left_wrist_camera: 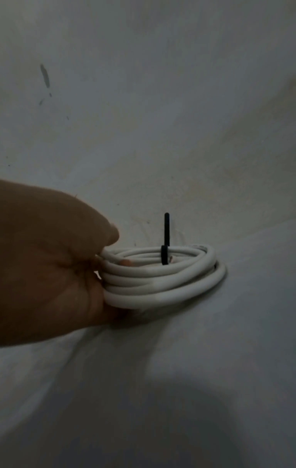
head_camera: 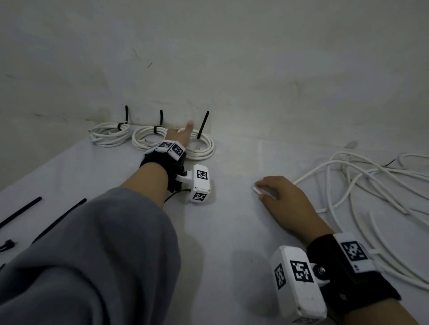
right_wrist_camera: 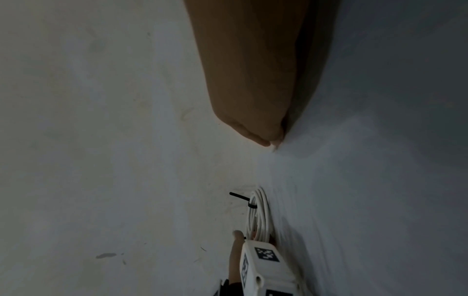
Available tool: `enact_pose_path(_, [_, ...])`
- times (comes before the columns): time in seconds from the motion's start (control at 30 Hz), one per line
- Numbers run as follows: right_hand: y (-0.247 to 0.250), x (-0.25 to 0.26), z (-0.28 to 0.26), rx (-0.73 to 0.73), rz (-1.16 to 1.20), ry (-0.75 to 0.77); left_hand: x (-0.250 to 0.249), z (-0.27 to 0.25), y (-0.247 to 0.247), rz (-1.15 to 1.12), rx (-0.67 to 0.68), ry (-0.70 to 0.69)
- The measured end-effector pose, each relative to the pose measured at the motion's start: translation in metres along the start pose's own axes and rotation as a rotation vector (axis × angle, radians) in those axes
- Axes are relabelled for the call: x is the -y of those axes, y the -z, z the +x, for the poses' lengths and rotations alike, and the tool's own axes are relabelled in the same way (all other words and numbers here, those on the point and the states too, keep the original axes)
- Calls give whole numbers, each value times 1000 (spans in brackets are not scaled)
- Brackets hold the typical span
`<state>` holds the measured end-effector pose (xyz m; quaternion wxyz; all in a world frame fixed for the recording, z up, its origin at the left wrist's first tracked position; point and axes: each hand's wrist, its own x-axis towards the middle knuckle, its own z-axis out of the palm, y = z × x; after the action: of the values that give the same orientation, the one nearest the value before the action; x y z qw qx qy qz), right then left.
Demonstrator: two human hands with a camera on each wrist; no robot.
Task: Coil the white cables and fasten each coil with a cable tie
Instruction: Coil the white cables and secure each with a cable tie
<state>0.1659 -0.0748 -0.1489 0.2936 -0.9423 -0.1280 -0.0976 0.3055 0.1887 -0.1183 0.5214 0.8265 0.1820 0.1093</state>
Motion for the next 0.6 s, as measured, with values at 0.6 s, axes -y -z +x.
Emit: enact_pose_path(0.6, [1,3,0,-13,55,-24,-8,-4,1,745,139,-63])
